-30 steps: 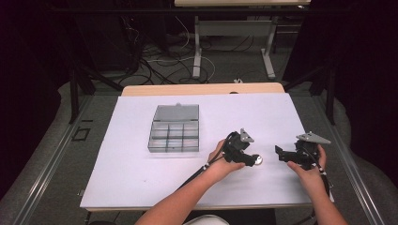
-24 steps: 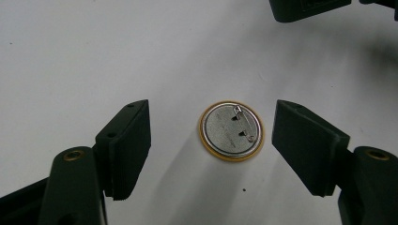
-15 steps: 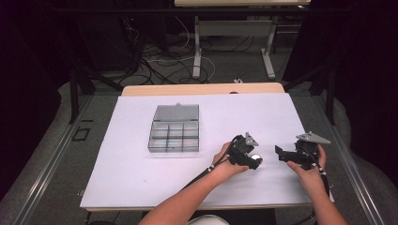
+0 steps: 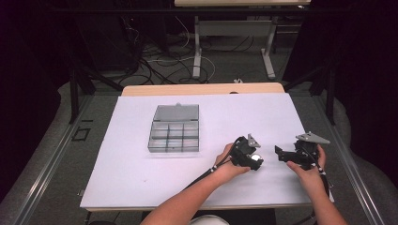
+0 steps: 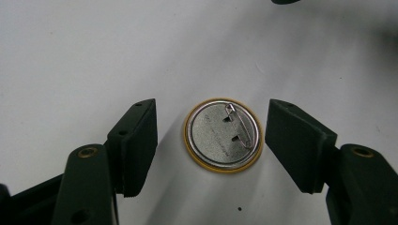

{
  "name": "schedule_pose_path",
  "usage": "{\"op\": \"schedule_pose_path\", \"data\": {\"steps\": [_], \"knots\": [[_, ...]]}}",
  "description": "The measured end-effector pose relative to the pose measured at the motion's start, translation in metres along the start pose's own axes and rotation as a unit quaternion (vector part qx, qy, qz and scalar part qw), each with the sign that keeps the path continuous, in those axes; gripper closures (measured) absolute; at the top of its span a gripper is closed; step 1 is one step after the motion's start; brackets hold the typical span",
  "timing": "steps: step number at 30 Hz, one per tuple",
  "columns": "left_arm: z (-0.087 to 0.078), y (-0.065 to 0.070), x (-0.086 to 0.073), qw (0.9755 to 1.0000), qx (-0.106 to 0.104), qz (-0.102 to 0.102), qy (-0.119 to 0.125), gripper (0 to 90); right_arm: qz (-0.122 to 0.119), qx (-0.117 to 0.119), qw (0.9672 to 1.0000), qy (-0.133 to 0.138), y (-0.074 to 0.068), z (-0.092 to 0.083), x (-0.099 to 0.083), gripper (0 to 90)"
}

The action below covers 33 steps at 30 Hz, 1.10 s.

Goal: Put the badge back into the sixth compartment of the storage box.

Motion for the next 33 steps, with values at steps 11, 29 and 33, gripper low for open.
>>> {"op": "schedule_pose_path", "data": {"steps": [11, 29, 33], "knots": [[0.0067, 0.0034, -0.0007, 0.9998, 0.009, 0.018, -0.009, 37.9, 0.000, 0.001, 1.0000, 0.000, 0.0001, 0.0000, 0.0001, 0.0], [0.0070, 0.0045, -0.0010, 0.9996, 0.011, 0.025, -0.009, 42.4, 0.001, 0.002, 1.0000, -0.001, -0.0005, 0.0009, -0.0004, 0.0], [0.0073, 0.0046, -0.0009, 0.9997, 0.010, 0.022, -0.008, 43.5, 0.002, 0.002, 1.0000, -0.001, -0.0003, 0.0008, -0.0003, 0.0]]}}
Point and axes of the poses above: each handheld gripper's, and its own axes: z roughly forward along the jaws, x roughly out of its top, y roughly to its right, the point moved 6 cm from there along z, roughly forward along the jaws, and after that the axes turned 7 degrees about -y, right-handed, at the moved point
